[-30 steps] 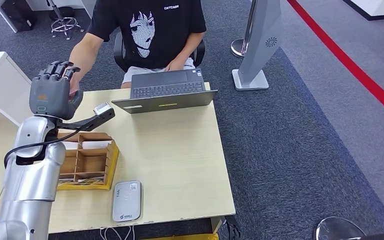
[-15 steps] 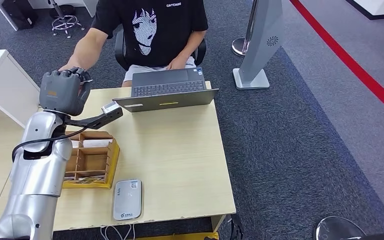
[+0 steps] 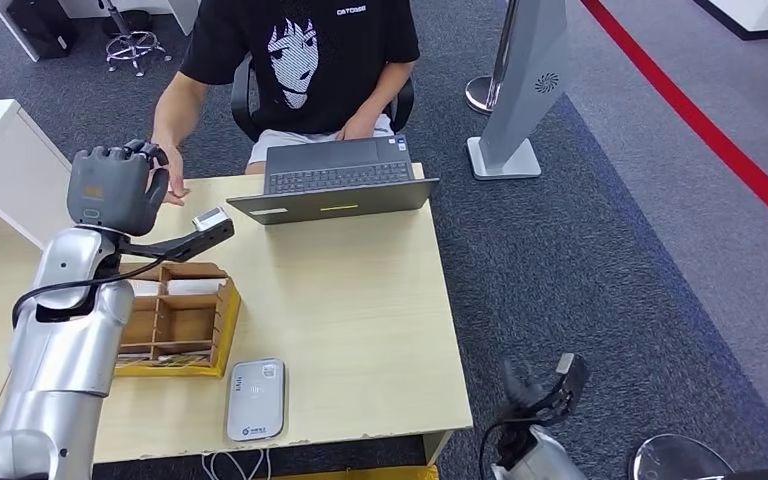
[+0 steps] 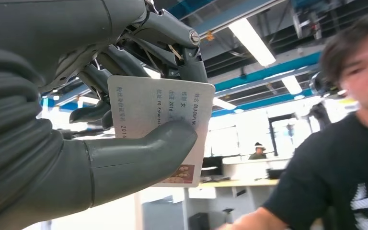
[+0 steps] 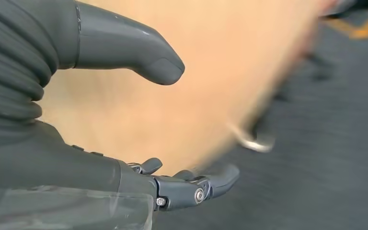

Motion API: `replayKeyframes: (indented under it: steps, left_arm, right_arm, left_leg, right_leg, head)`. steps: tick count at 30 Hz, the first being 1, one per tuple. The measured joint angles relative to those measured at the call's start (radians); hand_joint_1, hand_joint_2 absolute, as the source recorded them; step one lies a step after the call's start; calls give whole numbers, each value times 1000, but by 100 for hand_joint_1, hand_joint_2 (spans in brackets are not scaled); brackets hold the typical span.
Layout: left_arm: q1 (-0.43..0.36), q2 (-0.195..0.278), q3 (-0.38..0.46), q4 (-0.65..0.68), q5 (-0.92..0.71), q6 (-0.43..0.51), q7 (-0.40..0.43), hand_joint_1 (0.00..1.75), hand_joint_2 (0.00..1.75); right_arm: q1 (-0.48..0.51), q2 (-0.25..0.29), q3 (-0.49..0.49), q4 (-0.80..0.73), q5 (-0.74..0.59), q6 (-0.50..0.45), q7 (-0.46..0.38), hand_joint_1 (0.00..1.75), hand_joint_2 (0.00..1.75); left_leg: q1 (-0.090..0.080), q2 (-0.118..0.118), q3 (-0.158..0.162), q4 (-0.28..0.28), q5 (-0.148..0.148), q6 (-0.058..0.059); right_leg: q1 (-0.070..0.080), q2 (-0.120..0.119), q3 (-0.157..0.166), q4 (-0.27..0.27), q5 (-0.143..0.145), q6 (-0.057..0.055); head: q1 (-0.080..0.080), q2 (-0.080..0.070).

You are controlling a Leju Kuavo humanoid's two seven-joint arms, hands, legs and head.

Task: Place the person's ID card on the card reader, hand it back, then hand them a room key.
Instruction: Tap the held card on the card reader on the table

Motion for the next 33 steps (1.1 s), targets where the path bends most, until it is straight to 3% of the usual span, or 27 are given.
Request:
replayKeyframes:
  steps: [3, 6, 13, 17, 19, 22, 24, 29, 33]
  left_arm:
    - [79, 50, 23, -58, -2, -1, -3, 175, 175]
    - [147, 81, 47, -122, -5, -2, -14, 175, 175]
    - [218, 101, 59, -230, -13, -12, -17, 175, 175]
    - [306, 109, 77, -332, 2, -7, -21, 175, 175]
    - [373, 109, 88, -407, 11, -1, -38, 175, 175]
    - [473, 98, 90, -521, 7, 3, -56, 175, 175]
    - [531, 87, 87, -583, 1, 4, -56, 175, 175]
    - [624, 71, 68, -666, -2, 10, -61, 175, 175]
    - [720, 34, -1, -712, -14, 28, -60, 175, 175]
  right_arm:
    - [217, 80, -116, -332, 162, 37, 54, 0, 175]
    - [354, 139, -177, -545, 235, 70, 67, 0, 175]
    - [405, 189, -250, -738, 291, 92, 37, 0, 175]
    - [414, 194, -253, -785, 319, 65, 15, 0, 175]
    - [392, 178, -264, -730, 371, 105, -28, 0, 175]
    - [289, 106, -313, -451, 448, 214, -226, 0, 175]
    - [232, 63, -344, -284, 470, 238, -306, 0, 175]
    - [167, 13, -390, -76, 495, 225, -310, 0, 175]
    - [154, 4, -421, 4, 504, 219, -292, 0, 175]
  left_leg:
    - [2, -6, 0, -1, -3, -3]
    - [2, -8, -2, -2, -4, -5]
    - [1, -6, -1, -2, -5, -5]
    - [1, -5, 0, -2, -5, -5]
    - [1, -3, 1, -2, -5, -5]
    - [1, 0, 2, -2, -6, -4]
    - [0, 0, 2, -2, -6, -3]
    - [0, 0, 2, -2, -7, -2]
    - [0, 0, 2, -2, -8, -2]
  right_leg:
    - [1, -5, 1, 0, -5, -3]
    - [1, -7, -1, 1, -8, -4]
    - [1, -5, 0, 0, -7, -3]
    - [1, -3, 0, 0, -7, -2]
    - [1, -1, 0, -1, -6, -2]
    - [1, 1, 0, -2, -7, -1]
    - [0, 0, 1, -2, -7, 0]
    - [0, 0, 1, -2, -7, -1]
    - [-1, 0, 1, -2, -8, 0]
  head:
    - [0, 0]
    - [-2, 0]
    - [-1, 0]
    - [-1, 0]
    - [-1, 0]
    - [-2, 0]
    - [-2, 0]
    - [0, 0]
    - [-1, 0]
